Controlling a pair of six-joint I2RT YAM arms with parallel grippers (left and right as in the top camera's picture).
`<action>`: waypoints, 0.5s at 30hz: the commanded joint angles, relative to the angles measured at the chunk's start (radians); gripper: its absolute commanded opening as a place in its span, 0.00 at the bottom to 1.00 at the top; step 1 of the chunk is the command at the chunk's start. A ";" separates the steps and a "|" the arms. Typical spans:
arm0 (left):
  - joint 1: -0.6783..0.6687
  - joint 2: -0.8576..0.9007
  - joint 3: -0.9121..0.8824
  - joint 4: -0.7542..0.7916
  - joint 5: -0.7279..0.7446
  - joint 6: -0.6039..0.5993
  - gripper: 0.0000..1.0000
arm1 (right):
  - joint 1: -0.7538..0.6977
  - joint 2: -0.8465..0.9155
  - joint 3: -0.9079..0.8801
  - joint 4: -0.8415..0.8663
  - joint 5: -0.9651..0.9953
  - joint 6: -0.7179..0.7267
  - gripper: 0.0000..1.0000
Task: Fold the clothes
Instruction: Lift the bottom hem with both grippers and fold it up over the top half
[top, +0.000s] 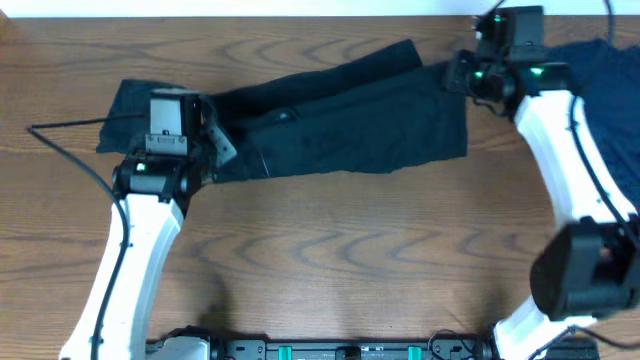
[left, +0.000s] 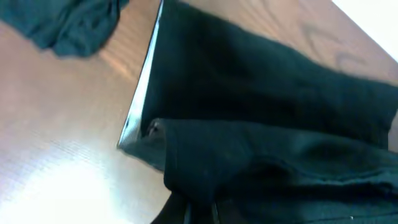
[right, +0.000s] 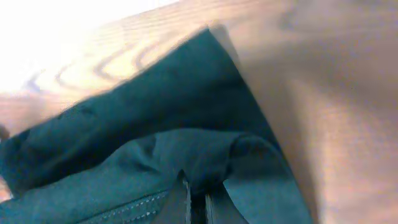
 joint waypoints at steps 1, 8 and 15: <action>0.015 0.067 0.015 0.052 -0.060 0.024 0.06 | 0.012 0.071 0.021 0.067 0.052 -0.030 0.01; 0.016 0.257 0.015 0.176 -0.068 0.024 0.06 | 0.072 0.225 0.021 0.242 0.048 -0.048 0.01; 0.015 0.407 0.015 0.358 -0.127 0.024 0.06 | 0.135 0.322 0.021 0.385 0.095 -0.123 0.01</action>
